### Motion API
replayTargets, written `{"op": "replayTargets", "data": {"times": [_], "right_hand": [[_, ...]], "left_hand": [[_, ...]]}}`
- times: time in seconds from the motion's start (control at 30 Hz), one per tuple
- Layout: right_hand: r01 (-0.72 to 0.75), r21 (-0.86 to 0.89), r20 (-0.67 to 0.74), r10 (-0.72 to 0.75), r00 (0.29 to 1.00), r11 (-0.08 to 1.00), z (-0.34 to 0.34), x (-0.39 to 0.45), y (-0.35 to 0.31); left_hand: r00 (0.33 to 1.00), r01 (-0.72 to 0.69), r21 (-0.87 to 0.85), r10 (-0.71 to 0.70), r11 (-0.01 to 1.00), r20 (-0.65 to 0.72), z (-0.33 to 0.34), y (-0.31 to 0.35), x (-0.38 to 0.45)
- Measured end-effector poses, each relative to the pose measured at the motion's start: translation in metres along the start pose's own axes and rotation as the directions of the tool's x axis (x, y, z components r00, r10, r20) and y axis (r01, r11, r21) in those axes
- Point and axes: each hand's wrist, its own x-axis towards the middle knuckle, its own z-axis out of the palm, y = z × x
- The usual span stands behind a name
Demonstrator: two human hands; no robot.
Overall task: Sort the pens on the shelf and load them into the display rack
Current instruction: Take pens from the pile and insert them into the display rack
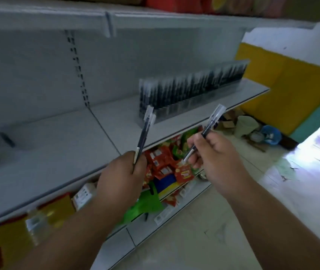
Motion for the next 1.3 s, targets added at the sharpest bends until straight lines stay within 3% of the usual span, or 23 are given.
{"op": "replayTargets", "data": {"times": [0.07,0.23,0.4,0.5,0.63,0.83,1.1,1.3], "right_hand": [[0.029,-0.100,-0.062,-0.035,0.997,0.995,-0.049,0.006,0.015],[0.103,-0.106,-0.171,-0.120,0.978,0.989,-0.130,0.030,0.046],[0.201,-0.074,-0.164,-0.211,0.964,0.977,-0.154,0.075,0.062],[0.172,-0.176,-0.187,-0.205,0.961,0.969,-0.159,0.111,0.076],[0.128,-0.361,-0.221,-0.218,0.951,0.924,-0.176,0.164,0.083],[0.212,-0.407,-0.275,-0.341,0.899,0.889,-0.212,0.242,0.069],[0.421,-0.416,-0.091,-0.498,0.862,0.806,-0.224,0.355,0.077],[0.550,-0.384,0.176,-0.526,0.832,0.742,-0.222,0.418,0.087]], "left_hand": [[1.000,-0.003,-0.034,0.004,0.999,0.031,0.037,0.031,-0.002],[0.996,-0.042,-0.053,0.046,0.998,0.075,0.105,0.090,0.007],[0.996,-0.056,0.013,0.055,0.998,0.072,0.139,0.114,0.037],[0.997,-0.017,-0.001,0.017,1.000,0.077,0.158,0.116,0.067],[0.994,-0.068,-0.060,0.073,0.996,0.084,0.182,0.128,0.121],[0.988,-0.118,-0.054,0.123,0.991,0.089,0.213,0.149,0.176],[0.997,0.035,-0.078,-0.040,0.996,-0.069,0.251,0.158,0.211],[0.964,0.105,-0.111,-0.129,0.988,-0.232,0.289,0.180,0.219]]}}
